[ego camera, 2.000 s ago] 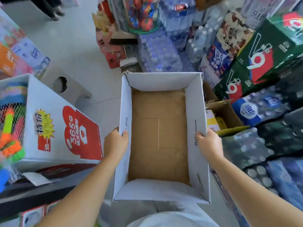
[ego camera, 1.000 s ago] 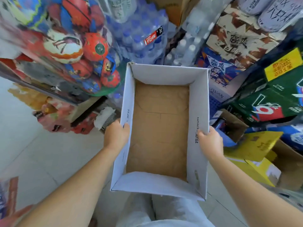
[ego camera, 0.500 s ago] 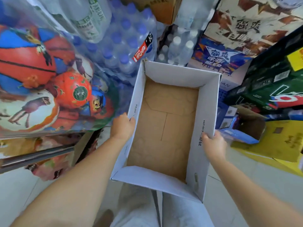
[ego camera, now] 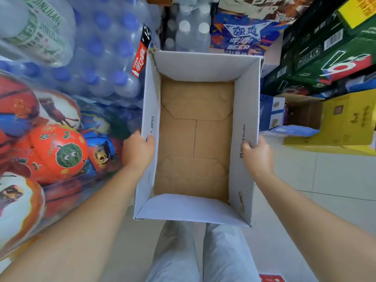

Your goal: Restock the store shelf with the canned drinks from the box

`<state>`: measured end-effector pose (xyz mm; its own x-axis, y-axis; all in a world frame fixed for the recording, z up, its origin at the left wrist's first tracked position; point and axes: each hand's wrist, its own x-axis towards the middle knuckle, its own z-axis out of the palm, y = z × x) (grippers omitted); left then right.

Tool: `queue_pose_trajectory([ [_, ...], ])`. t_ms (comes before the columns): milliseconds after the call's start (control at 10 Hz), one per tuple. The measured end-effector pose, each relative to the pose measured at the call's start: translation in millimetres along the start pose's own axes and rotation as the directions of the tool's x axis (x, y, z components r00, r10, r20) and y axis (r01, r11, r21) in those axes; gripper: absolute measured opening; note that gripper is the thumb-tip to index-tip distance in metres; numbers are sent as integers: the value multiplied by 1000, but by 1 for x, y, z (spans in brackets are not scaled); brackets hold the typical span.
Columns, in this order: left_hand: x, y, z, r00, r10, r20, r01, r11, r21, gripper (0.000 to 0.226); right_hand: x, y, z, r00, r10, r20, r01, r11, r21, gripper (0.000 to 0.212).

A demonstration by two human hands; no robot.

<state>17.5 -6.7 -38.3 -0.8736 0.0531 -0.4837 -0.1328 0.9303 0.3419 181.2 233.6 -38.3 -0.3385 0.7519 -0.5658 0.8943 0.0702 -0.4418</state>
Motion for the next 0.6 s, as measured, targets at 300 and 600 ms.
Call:
queue_pose_trajectory([
  [300, -2, 6, 2, 999, -37, -26, 37, 999, -16, 35, 4, 1, 6, 1000, 7, -19, -9, 997, -72, 36],
  [600, -15, 12, -20, 994, -98, 58, 108, 969, -220, 61, -4, -4, -22, 924, 155, 349, -245, 941, 232, 85],
])
